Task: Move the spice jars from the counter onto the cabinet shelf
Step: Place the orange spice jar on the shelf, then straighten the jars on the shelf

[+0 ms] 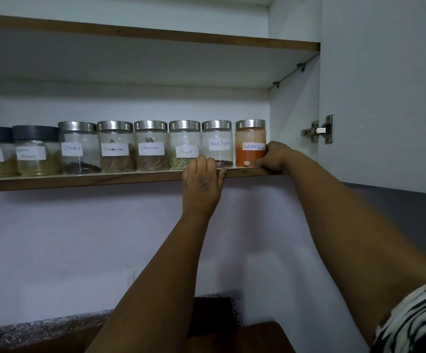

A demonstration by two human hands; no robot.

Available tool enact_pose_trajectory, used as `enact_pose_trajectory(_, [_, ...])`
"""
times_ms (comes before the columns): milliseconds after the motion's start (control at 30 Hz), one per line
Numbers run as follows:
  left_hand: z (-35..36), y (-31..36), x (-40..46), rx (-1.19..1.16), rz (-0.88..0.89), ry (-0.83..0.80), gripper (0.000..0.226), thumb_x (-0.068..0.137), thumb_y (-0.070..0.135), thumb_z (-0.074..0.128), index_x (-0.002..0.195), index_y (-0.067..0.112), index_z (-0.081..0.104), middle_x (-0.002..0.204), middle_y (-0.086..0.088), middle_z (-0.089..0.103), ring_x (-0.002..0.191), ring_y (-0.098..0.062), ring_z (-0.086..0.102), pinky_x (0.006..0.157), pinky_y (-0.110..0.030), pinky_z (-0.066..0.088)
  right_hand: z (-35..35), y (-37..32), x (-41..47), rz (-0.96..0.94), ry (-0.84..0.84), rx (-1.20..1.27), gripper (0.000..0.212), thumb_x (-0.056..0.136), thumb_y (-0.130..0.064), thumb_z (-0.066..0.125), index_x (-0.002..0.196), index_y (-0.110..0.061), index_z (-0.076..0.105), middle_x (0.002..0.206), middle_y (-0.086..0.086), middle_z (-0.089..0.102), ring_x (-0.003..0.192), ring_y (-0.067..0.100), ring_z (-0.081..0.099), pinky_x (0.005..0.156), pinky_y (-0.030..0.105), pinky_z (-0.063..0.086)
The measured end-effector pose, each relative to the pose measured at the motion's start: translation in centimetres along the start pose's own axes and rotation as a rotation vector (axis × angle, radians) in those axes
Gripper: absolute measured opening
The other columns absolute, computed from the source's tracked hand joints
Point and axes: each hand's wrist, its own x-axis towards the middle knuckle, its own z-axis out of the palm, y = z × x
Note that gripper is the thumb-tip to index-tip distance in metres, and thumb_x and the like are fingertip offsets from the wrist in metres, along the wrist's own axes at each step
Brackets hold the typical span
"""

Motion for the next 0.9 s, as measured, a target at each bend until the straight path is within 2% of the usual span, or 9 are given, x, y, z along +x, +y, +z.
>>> enact_pose_trajectory(100, [-0.2,0.0,0.1,-0.007,-0.005,-0.014,0.028,0.098,0.035,0.049,0.085,0.011,0.053,0.084,-0.007,0.050,0.076,-0.022,0.045,0.069,-0.032,0.035,-0.1,-0.3,-0.4,0.005,-0.001,0.014,0.077,0.076,-0.045,0.077,0.133,-0.004,0.047,0.130,0.016,0.057,0.115,0.029,0.055,0.093,0.033,0.043])
enact_pose_trajectory(167, [-0.3,0.0,0.3,-0.011,-0.010,-0.034,0.030,0.098,0.037,0.047,0.085,0.011,0.053,0.085,-0.007,0.051,0.076,-0.023,0.047,0.068,-0.033,0.038,0.0,-0.4,-0.9,0.023,0.030,0.031,0.087,0.077,-0.042,0.078,0.140,-0.002,0.033,0.136,0.016,0.050,0.122,0.030,0.050,0.091,0.033,0.040])
enact_pose_trajectory(267, [-0.7,0.1,0.6,-0.036,-0.032,-0.084,0.031,0.097,0.038,0.045,0.085,0.010,0.054,0.086,-0.008,0.053,0.077,-0.024,0.050,0.068,-0.035,0.042,0.7,-0.7,-2.1,0.022,0.175,0.119,0.099,0.074,-0.034,0.082,0.143,-0.001,0.019,0.137,0.018,0.048,0.125,0.031,0.049,0.093,0.033,0.041])
enact_pose_trajectory(367, [-1.3,0.0,0.7,-0.070,-0.024,-0.141,0.026,0.094,0.033,0.050,0.086,0.009,0.055,0.087,-0.009,0.054,0.076,-0.024,0.049,0.067,-0.033,0.042,2.1,-1.0,-3.3,-0.014,0.359,0.316,0.107,0.066,-0.028,0.089,0.144,-0.005,0.019,0.136,0.016,0.047,0.125,0.030,0.048,0.098,0.033,0.041])
enact_pose_trajectory(467, [-2.7,-1.0,1.6,-0.217,0.018,-0.285,0.014,0.093,0.018,0.058,0.088,0.005,0.057,0.086,-0.012,0.056,0.077,-0.027,0.051,0.068,-0.035,0.044,4.4,-1.7,-4.4,-0.103,0.630,0.290,0.088,0.068,-0.029,0.085,0.136,-0.007,0.035,0.133,0.016,0.044,0.122,0.033,0.043,0.101,0.038,0.039])
enact_pose_trajectory(567, [-5.5,-2.5,3.6,-0.396,-0.052,-0.411,0.015,0.097,0.018,0.052,0.100,0.005,0.059,0.096,-0.010,0.059,0.085,-0.024,0.055,0.074,-0.037,0.047,6.9,-4.0,-5.3,-0.258,0.845,0.148,0.059,0.076,-0.031,0.072,0.122,-0.003,0.048,0.121,0.018,0.050,0.109,0.034,0.047,0.091,0.038,0.040])
enact_pose_trajectory(633, [-7.5,-4.1,4.8,-0.389,-0.069,-0.370,0.017,0.097,0.018,0.051,0.108,0.006,0.058,0.104,-0.010,0.059,0.094,-0.023,0.057,0.080,-0.035,0.048,8.4,-6.4,-5.6,-0.379,0.866,0.099,0.054,0.077,-0.033,0.067,0.119,-0.003,0.051,0.117,0.016,0.052,0.104,0.032,0.049,0.089,0.038,0.040])
enact_pose_trajectory(733, [-10.5,-7.6,6.1,-0.295,-0.085,-0.332,0.024,0.096,0.019,0.052,0.118,0.009,0.057,0.115,-0.008,0.060,0.108,-0.021,0.054,0.085,-0.029,0.044,10.4,-11.0,-6.0,-0.540,0.795,0.149,0.051,0.078,-0.031,0.066,0.120,-0.007,0.052,0.117,0.013,0.053,0.106,0.030,0.047,0.086,0.038,0.042])
enact_pose_trajectory(900, [-15.8,-14.7,7.2,-0.113,-0.081,-0.309,0.025,0.093,0.013,0.053,0.117,0.006,0.056,0.114,-0.010,0.061,0.106,-0.024,0.053,0.083,-0.030,0.041,13.8,-19.3,-7.1,-0.697,0.649,0.237,0.047,0.080,-0.031,0.067,0.120,-0.011,0.052,0.118,0.009,0.051,0.111,0.027,0.045,0.086,0.037,0.043])
